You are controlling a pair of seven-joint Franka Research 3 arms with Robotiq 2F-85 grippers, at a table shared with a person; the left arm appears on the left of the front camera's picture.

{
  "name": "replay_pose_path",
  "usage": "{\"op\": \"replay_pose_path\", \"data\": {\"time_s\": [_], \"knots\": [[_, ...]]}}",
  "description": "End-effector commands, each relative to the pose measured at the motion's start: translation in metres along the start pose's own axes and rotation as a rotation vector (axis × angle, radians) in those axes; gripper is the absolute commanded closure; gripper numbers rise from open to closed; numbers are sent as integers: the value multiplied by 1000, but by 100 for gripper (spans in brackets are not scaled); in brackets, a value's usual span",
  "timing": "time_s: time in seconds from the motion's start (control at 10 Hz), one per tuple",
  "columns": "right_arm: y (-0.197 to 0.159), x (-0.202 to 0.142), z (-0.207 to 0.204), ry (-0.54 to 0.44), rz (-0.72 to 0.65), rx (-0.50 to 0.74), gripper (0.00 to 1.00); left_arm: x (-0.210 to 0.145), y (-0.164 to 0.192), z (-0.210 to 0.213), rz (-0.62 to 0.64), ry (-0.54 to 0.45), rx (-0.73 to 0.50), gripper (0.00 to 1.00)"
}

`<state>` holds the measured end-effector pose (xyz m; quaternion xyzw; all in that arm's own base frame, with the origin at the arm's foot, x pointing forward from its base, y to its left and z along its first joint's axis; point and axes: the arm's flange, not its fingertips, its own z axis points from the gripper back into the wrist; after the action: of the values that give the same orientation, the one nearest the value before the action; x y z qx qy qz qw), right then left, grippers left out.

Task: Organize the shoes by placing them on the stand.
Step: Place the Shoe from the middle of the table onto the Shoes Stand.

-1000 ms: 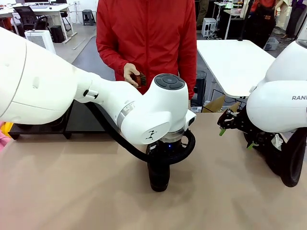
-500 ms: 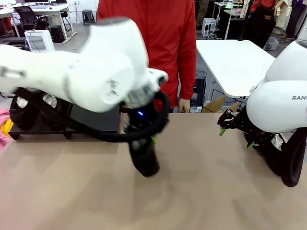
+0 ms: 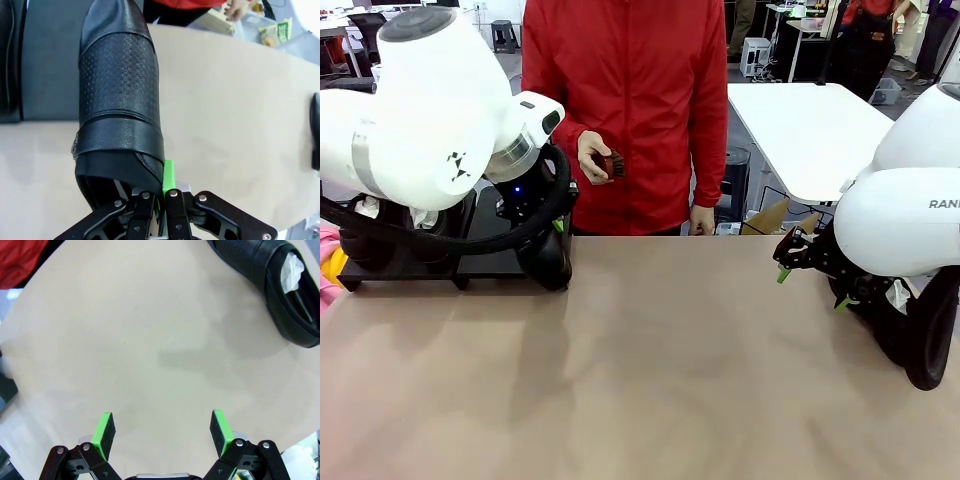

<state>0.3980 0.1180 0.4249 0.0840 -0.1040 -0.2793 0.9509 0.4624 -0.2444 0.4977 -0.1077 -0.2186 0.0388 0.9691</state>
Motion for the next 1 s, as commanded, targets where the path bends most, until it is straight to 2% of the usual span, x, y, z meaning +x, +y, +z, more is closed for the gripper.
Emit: {"op": "replay_pose_path", "data": {"time_s": [0.0, 0.1, 0.3, 0.6, 0.8, 0.9], "knots": [[2, 0, 0, -4, 12, 19, 0, -11, -6, 6, 60, 129, -64, 100], [2, 0, 0, -4, 12, 19, 0, 0, 0, 0, 0, 0, 0, 100], [2, 0, 0, -4, 12, 19, 0, -2, 0, -8, 14, 34, -17, 100], [2, 0, 0, -4, 12, 19, 0, 25, 28, 4, -115, -231, 105, 100], [2, 0, 0, -4, 12, 19, 0, 43, 48, 4, -214, -351, 167, 100], [2, 0, 0, -4, 12, 19, 0, 49, 54, -3, -256, -372, 228, 100]]}}
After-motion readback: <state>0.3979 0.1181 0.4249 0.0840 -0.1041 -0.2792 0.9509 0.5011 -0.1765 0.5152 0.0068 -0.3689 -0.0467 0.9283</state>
